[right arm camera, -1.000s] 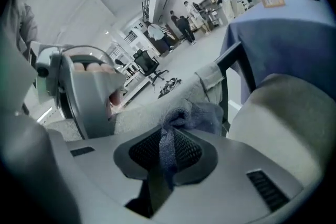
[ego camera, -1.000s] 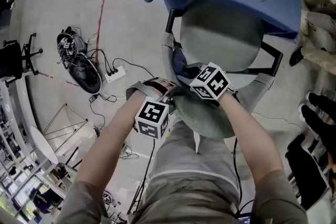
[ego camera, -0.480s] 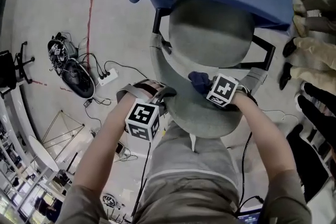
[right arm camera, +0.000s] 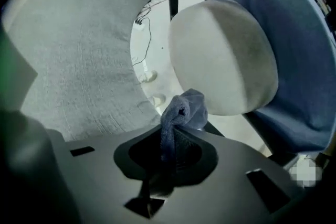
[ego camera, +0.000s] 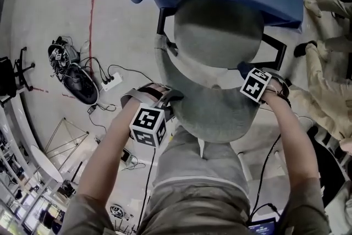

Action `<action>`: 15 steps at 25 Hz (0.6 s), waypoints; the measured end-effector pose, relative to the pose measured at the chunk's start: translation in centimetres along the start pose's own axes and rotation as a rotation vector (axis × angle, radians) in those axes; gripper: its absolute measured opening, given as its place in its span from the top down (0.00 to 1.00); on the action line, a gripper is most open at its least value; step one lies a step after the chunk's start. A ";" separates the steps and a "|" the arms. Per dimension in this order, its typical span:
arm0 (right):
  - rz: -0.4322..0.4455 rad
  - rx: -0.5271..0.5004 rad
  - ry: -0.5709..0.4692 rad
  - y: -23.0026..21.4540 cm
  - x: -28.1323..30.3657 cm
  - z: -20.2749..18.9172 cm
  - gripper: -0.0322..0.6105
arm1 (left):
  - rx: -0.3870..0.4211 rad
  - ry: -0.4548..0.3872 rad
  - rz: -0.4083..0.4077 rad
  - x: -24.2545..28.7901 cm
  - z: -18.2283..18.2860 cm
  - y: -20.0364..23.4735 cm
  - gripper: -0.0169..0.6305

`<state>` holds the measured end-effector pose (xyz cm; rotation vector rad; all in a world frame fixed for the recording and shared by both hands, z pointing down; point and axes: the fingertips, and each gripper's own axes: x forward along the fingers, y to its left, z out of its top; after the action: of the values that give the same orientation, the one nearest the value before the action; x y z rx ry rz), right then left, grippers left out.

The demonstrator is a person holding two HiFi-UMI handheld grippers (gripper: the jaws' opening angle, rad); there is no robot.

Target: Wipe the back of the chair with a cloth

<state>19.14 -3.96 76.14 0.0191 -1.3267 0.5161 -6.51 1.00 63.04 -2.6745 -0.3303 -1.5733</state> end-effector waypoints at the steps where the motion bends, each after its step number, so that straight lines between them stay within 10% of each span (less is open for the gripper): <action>1: 0.046 0.014 0.007 1.1 -0.1 0.4 0.84 | 0.000 -0.002 0.001 0.0 0.0 0.0 0.72; 4: 0.179 -0.010 -0.015 5.4 0.2 2.9 0.84 | -0.001 -0.003 0.002 0.0 0.1 0.0 0.72; 15: 0.534 0.132 -0.619 13.1 -9.6 21.9 0.84 | 0.011 0.005 -0.002 0.2 0.1 0.0 0.72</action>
<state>-7.19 -2.31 69.35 -0.0745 -1.9100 1.1132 -6.33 1.09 63.14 -2.6628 -0.3410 -1.5734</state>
